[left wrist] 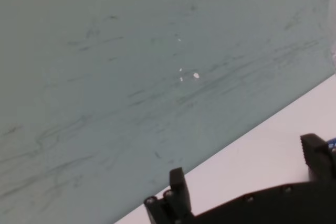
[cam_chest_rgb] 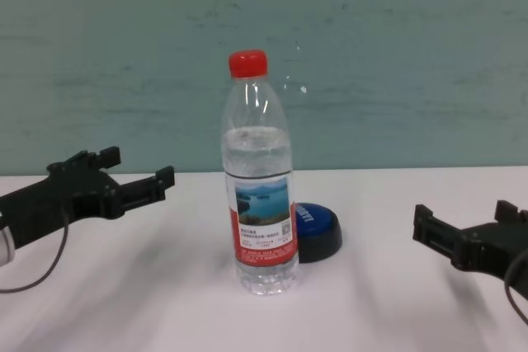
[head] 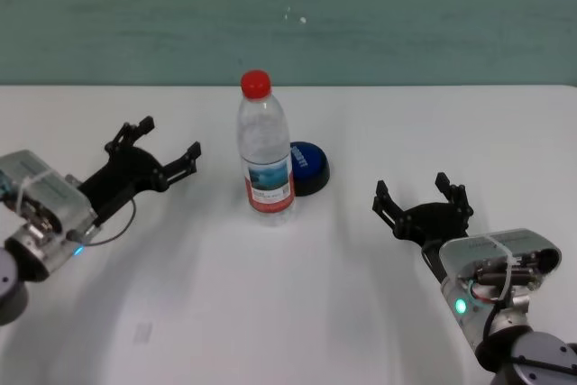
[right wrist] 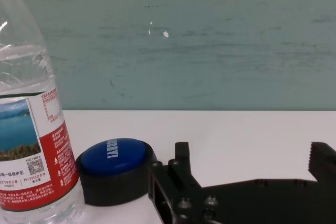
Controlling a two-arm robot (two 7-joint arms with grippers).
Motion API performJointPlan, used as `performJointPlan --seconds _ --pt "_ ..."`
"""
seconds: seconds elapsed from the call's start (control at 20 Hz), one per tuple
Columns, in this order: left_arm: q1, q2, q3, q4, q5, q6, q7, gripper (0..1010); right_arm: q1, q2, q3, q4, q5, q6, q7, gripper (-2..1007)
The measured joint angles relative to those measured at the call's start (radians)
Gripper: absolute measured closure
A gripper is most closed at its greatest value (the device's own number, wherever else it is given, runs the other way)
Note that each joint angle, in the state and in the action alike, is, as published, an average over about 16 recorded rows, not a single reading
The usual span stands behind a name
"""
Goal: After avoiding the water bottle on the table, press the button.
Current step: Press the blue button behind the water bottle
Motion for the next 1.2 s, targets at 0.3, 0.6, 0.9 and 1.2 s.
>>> performJointPlan --seconds 0.3,0.6,0.9,1.2 --pt "-0.054 -0.019 0.034 0.055 0.005 -0.008 -0.013 10 0.0 0.0 0.0 0.0 0.0 0.0 0.0 1" --pt "-0.101 -0.036 0.062 0.106 0.009 -0.016 -0.024 10 0.0 0.0 0.0 0.0 0.0 0.0 0.0 1" --pt "-0.131 -0.049 0.083 0.14 0.014 -0.018 -0.027 10 0.0 0.0 0.0 0.0 0.0 0.0 0.0 1" --pt "-0.139 -0.052 0.092 0.149 0.017 -0.015 -0.023 10 0.0 0.0 0.0 0.0 0.0 0.0 0.0 1"
